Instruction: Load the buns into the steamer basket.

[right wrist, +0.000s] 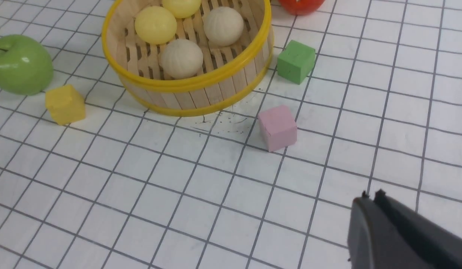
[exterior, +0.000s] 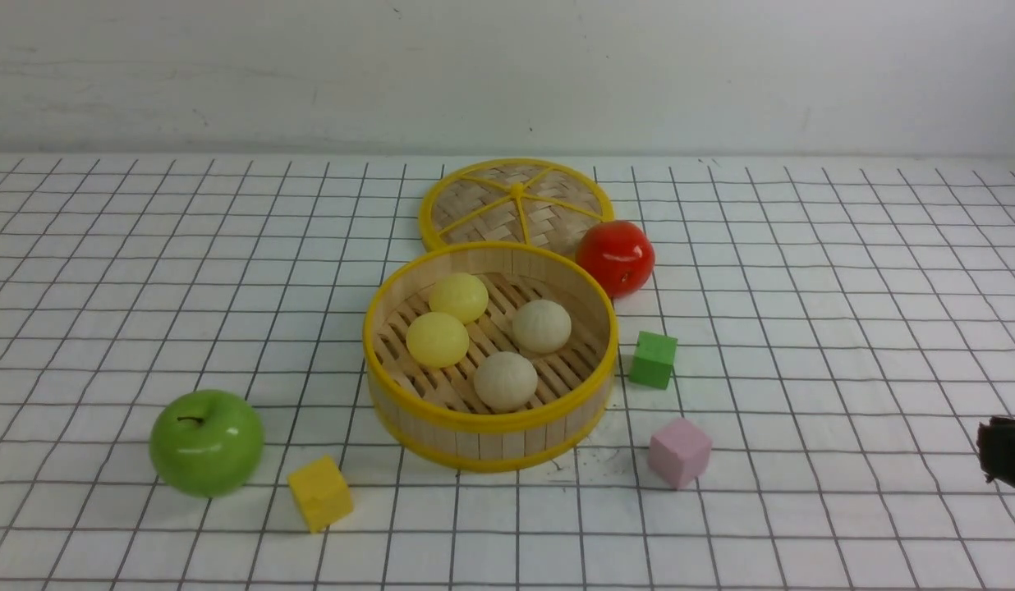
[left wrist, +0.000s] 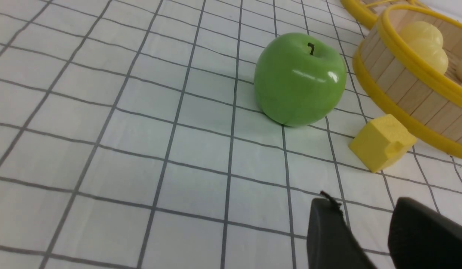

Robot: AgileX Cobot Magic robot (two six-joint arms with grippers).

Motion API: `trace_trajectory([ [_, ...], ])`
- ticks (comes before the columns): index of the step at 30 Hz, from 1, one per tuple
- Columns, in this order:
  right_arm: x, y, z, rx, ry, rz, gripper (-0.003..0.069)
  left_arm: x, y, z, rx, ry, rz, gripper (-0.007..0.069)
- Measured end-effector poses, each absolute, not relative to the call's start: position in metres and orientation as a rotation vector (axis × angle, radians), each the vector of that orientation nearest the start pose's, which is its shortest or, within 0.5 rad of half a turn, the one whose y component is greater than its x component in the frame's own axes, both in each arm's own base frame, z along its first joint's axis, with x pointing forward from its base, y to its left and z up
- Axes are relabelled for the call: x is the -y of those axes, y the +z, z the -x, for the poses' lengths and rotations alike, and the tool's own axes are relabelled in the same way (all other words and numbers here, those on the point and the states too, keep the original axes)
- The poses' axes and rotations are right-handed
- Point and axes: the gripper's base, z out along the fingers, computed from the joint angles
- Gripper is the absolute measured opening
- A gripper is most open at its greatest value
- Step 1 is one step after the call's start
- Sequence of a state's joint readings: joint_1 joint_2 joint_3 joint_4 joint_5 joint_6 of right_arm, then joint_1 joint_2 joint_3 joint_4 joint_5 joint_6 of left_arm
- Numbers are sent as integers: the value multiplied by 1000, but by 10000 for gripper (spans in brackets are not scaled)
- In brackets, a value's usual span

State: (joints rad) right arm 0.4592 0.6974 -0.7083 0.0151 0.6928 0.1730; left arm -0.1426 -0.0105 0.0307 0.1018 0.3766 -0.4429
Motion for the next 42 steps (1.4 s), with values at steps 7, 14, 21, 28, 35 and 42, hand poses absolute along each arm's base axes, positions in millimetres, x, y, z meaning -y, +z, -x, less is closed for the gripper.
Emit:
trace_trajectory([
  [7,-53,331,-116,-2159,364,265,3,4,170,-53,-1877,-301,220,237],
  [14,-21,343,-104,-2060,212,48,6,4,170,-53,-1877,-301,220,237],
  [21,7,351,-88,-1972,-77,-47,13,4,170,-53,-1877,-301,220,237],
  [28,9,329,-78,-1987,-93,-64,22,4,170,-53,-1877,-301,220,237],
  [35,3,271,-70,-1958,-3,-82,23,4,170,-53,-1877,-301,220,237],
  [42,1,209,-53,-1931,6,-90,31,4,170,-53,-1877,-301,220,237],
])
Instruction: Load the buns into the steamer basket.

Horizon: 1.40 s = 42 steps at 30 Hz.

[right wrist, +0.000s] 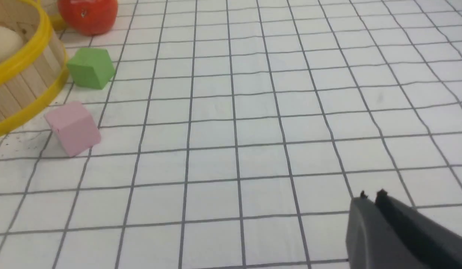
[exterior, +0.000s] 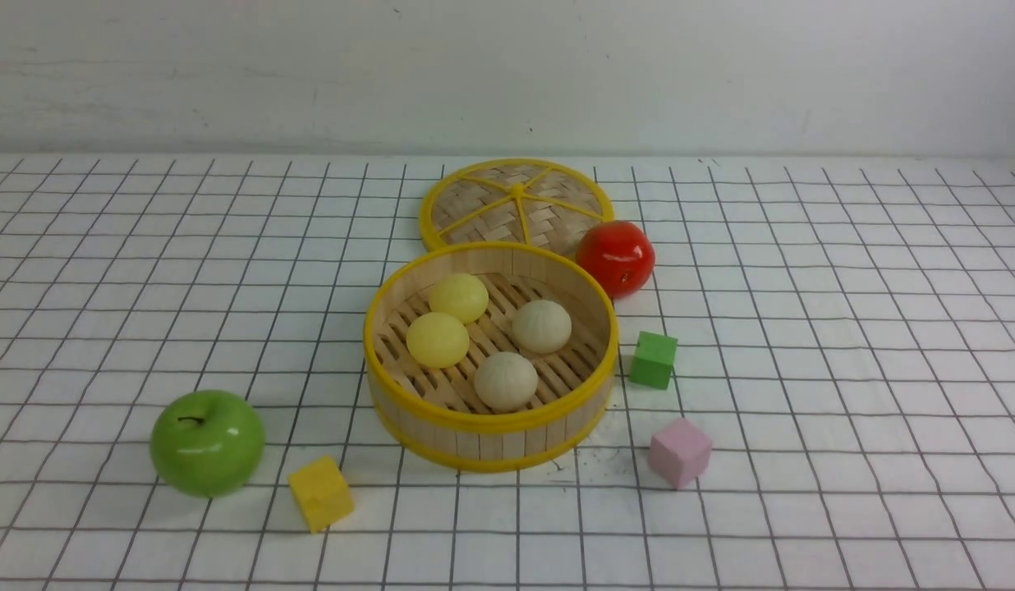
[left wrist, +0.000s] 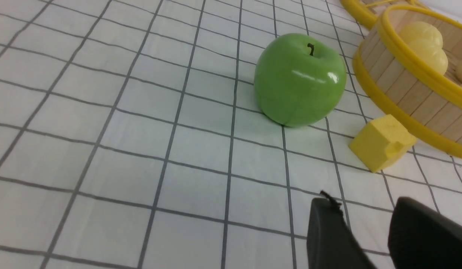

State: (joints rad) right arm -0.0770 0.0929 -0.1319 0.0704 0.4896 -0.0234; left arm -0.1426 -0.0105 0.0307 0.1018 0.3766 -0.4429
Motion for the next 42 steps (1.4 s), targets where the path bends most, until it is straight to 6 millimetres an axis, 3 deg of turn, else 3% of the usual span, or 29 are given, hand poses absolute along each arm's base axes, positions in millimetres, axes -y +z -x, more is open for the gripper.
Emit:
trace_trajectory([
  [8,1,172,-50,-1919,0,-91,39,4,169,-52,-1879,-300,220,237],
  [42,2,173,-52,-1879,-4,-92,75,4,169,-52,-1880,-300,220,237],
])
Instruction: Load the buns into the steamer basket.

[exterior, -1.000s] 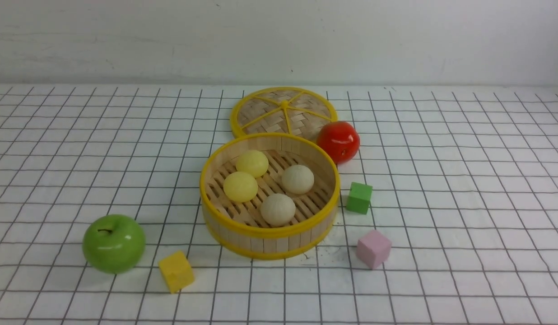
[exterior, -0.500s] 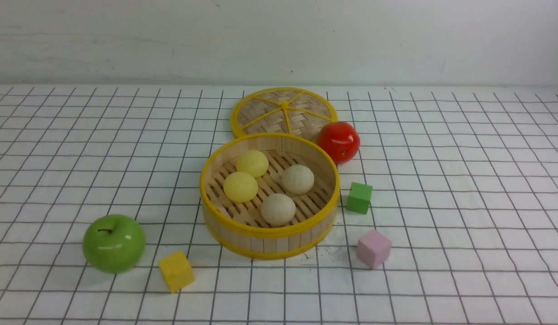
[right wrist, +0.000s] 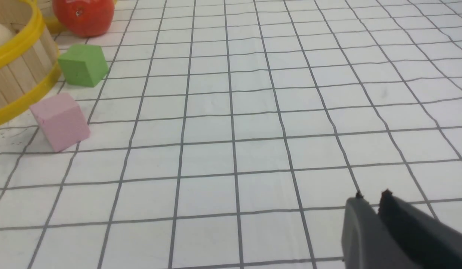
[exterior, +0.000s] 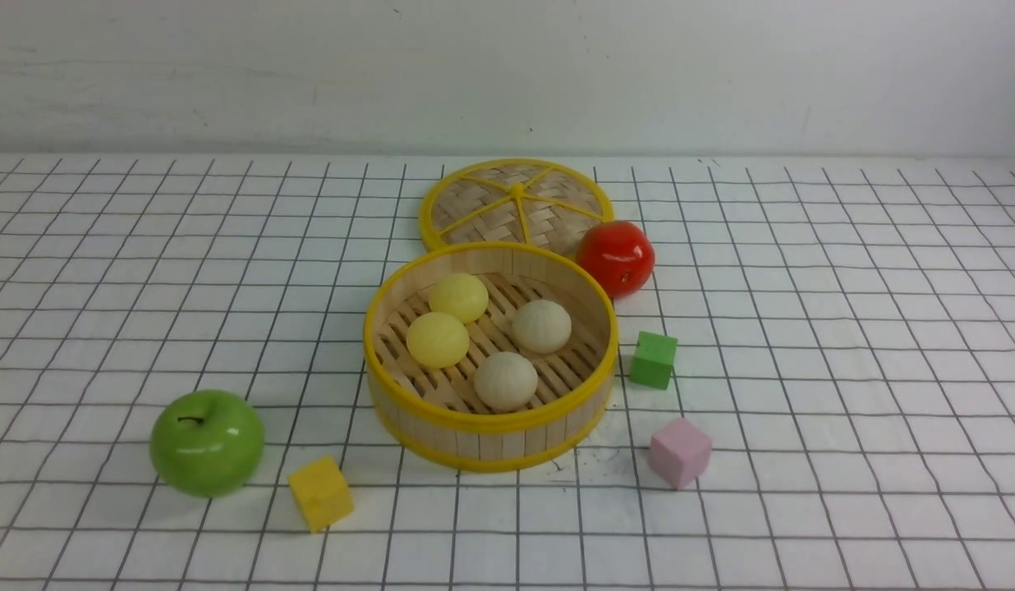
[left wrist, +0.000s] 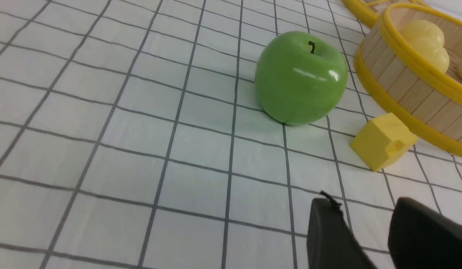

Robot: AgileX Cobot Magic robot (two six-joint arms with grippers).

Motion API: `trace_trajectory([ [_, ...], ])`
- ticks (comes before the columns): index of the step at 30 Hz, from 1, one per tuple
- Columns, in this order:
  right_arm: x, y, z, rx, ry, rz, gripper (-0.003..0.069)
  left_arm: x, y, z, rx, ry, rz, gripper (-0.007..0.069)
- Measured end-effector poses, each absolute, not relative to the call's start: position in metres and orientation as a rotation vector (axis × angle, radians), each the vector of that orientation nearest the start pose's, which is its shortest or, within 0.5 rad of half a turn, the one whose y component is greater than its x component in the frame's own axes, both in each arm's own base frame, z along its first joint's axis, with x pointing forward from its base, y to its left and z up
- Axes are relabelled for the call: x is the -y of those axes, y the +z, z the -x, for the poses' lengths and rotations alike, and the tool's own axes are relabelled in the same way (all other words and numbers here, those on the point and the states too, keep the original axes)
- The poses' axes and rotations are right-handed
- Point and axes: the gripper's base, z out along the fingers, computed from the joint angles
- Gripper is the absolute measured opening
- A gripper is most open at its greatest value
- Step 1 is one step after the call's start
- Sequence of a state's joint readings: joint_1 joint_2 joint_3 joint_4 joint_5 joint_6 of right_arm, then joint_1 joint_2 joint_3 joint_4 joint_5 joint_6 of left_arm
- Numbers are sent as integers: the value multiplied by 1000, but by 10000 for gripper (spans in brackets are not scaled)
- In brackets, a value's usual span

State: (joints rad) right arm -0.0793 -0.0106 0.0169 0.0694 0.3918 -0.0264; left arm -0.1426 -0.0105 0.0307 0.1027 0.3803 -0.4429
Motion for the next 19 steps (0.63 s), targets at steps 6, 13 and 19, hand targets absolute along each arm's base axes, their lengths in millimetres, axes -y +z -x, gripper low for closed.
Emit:
trace_trajectory([
  [6,2,173,-52,-1879,-4,-92,83,4,169,-52,-1880,-300,220,237],
  [13,2,173,-52,-1879,-4,-92,87,4,169,-52,-1880,-300,220,237],
  [19,2,173,-52,-1879,-4,-92,97,4,169,-52,-1880,-300,220,237],
])
